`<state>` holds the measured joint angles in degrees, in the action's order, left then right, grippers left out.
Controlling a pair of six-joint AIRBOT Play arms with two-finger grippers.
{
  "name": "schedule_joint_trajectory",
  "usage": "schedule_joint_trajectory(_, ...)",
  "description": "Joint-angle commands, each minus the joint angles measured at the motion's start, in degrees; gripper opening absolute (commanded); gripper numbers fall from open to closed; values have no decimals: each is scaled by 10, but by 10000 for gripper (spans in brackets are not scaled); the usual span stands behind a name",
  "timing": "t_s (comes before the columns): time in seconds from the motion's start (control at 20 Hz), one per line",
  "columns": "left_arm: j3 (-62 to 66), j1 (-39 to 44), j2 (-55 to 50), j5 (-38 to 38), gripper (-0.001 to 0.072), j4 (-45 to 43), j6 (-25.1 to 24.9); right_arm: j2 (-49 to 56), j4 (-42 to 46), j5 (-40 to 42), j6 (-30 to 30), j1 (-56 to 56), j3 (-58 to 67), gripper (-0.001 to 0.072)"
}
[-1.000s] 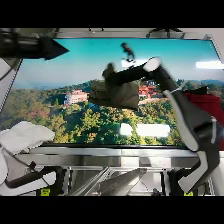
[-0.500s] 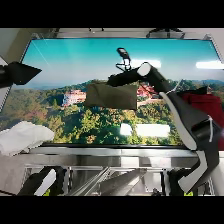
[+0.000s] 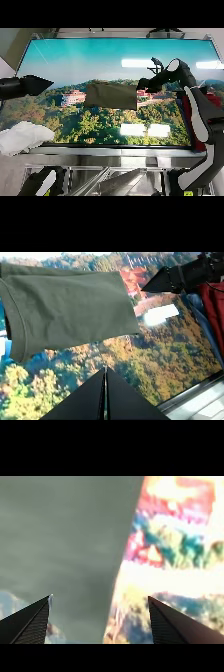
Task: Fold the shirts.
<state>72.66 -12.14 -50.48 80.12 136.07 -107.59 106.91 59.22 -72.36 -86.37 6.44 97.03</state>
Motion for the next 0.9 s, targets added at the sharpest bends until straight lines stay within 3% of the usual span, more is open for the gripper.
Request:
schedule_joint_trajectory(0.0,-21,19,1,-7,20,-1,0,56,-70,0,6,-3,-8,665)
schedule_joint_trajectory(0.15,-21,31,-2,-9,20,-1,-5,102,-142,20,31,17,-8,659)
schedule_joint_trajectory(0.2,-21,31,-1,-10,20,0,-6,113,-163,22,44,26,-8,600)
schedule_joint_trajectory(0.25,-21,31,-2,-12,20,-1,-6,119,-181,27,61,34,-8,463)
schedule_joint_trajectory(0.35,-21,31,-1,-19,20,-1,-6,121,-211,38,83,43,-7,291)
schedule_joint_trajectory(0.4,-21,31,-1,-21,20,0,-6,118,-236,36,101,43,-3,121)
schedule_joint_trajectory(0.45,-21,31,-1,-21,20,0,-6,111,-251,33,110,42,2,18)
schedule_joint_trajectory(0.65,-21,31,-1,-21,20,0,-5,30,-254,51,110,21,43,18)
schedule_joint_trajectory(0.8,-21,31,-1,-21,20,0,-5,-47,-254,134,104,-21,73,17)
schedule_joint_trajectory(0.85,-21,31,-1,-21,20,0,-5,-68,-254,155,77,-41,74,17)
